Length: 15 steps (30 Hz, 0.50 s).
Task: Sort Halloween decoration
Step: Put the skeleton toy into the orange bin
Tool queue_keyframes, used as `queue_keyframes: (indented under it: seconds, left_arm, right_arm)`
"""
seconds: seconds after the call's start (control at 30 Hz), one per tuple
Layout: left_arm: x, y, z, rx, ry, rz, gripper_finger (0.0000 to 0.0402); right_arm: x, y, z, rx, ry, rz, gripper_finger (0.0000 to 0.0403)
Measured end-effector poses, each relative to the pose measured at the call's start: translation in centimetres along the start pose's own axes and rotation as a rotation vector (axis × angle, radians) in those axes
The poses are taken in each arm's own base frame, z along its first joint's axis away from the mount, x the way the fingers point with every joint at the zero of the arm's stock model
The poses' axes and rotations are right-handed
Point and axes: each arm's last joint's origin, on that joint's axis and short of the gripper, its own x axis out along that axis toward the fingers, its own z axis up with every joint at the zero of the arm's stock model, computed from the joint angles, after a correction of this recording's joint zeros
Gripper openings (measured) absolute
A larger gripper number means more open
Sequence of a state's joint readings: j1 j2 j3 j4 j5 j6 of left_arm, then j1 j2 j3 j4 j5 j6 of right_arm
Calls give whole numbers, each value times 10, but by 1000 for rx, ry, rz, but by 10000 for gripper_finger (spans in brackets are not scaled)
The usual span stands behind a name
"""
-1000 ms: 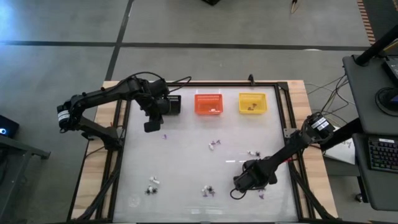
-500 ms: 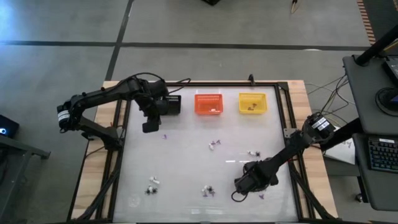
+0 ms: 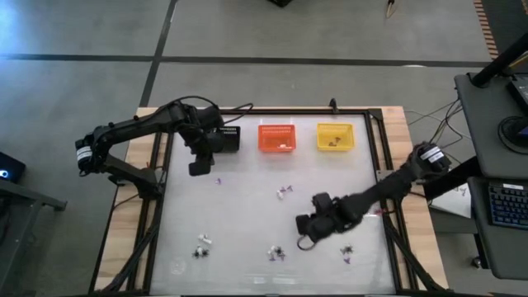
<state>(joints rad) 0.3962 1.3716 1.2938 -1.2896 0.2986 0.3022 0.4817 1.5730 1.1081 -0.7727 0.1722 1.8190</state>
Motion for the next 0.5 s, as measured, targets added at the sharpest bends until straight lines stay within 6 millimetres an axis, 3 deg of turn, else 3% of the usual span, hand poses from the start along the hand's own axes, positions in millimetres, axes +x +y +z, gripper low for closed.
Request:
queue_keyframes:
  seconds: [0.5]
  left_arm:
    - [0, 1, 2, -20, -20, 6, 0]
  right_arm:
    - [-9, 31, 154, -278, -185, 76, 12]
